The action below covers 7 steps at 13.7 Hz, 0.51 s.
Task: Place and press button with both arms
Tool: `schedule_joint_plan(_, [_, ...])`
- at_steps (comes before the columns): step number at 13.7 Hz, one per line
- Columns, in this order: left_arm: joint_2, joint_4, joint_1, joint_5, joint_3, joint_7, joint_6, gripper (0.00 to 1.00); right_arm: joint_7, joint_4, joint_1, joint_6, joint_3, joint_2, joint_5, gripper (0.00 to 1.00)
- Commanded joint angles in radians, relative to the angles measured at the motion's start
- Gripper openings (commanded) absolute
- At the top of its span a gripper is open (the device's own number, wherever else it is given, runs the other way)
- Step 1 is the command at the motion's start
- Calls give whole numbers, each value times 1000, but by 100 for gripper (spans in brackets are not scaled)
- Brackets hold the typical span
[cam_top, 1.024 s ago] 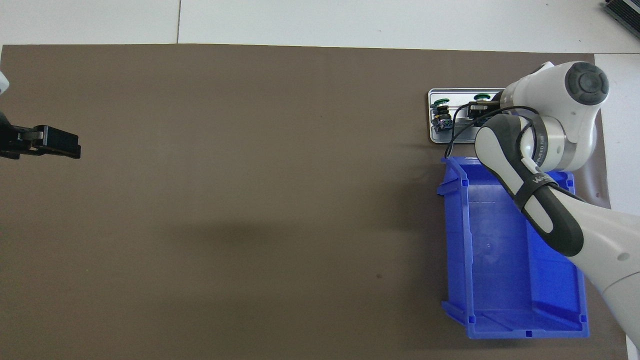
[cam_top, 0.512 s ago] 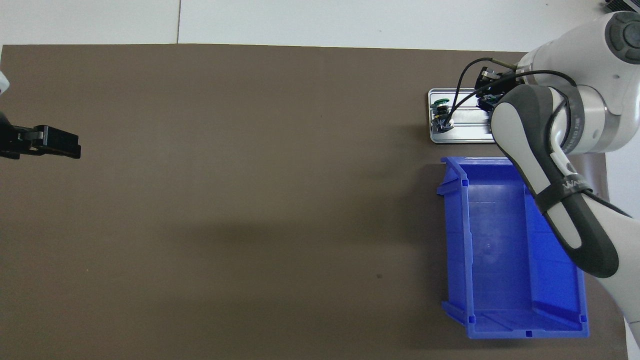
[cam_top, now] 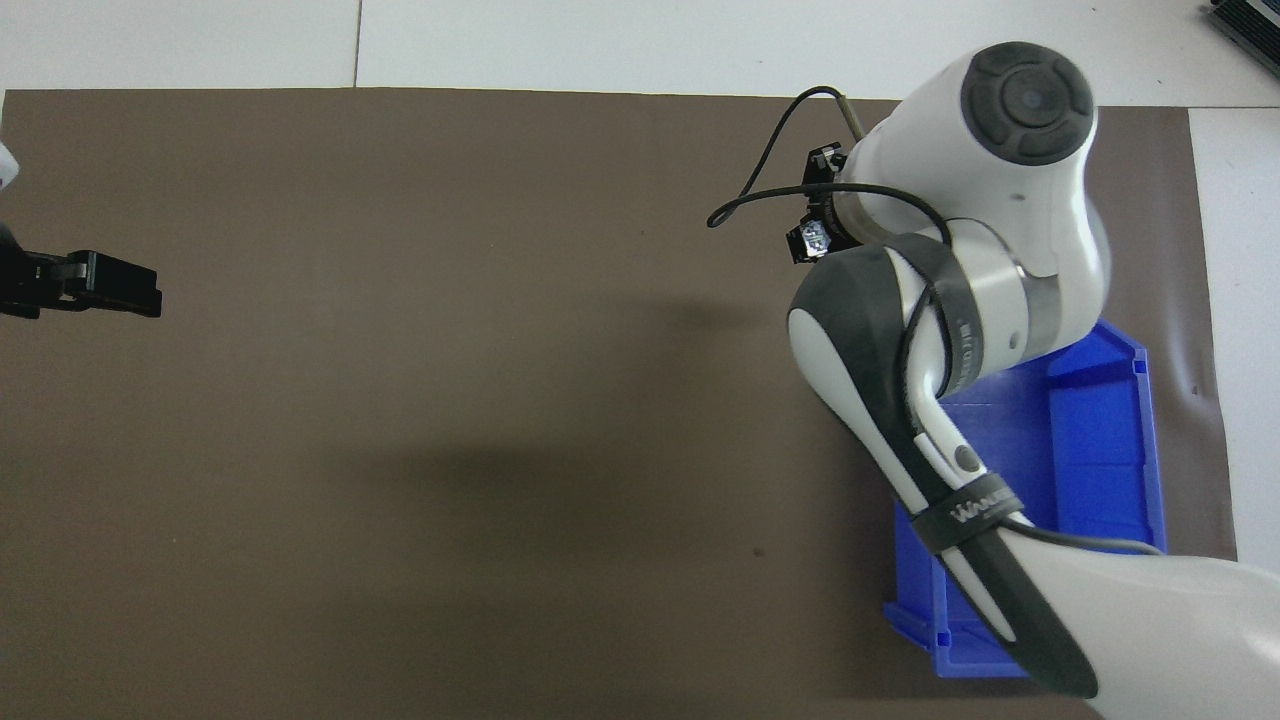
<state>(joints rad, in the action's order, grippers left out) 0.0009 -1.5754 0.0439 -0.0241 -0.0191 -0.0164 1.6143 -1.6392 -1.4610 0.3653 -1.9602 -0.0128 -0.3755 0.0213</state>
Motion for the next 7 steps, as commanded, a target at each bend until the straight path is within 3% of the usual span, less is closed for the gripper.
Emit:
schedule_joint_plan(1, [-16,-21,-1,-16,-7,9,7,100,-224,-45,104,-5,-3,20,81,0])
schedule_joint_plan(7, [-16,-21,4,-14,-7,4,10,100,-505,-21,245,-20,-1,-45,95,0])
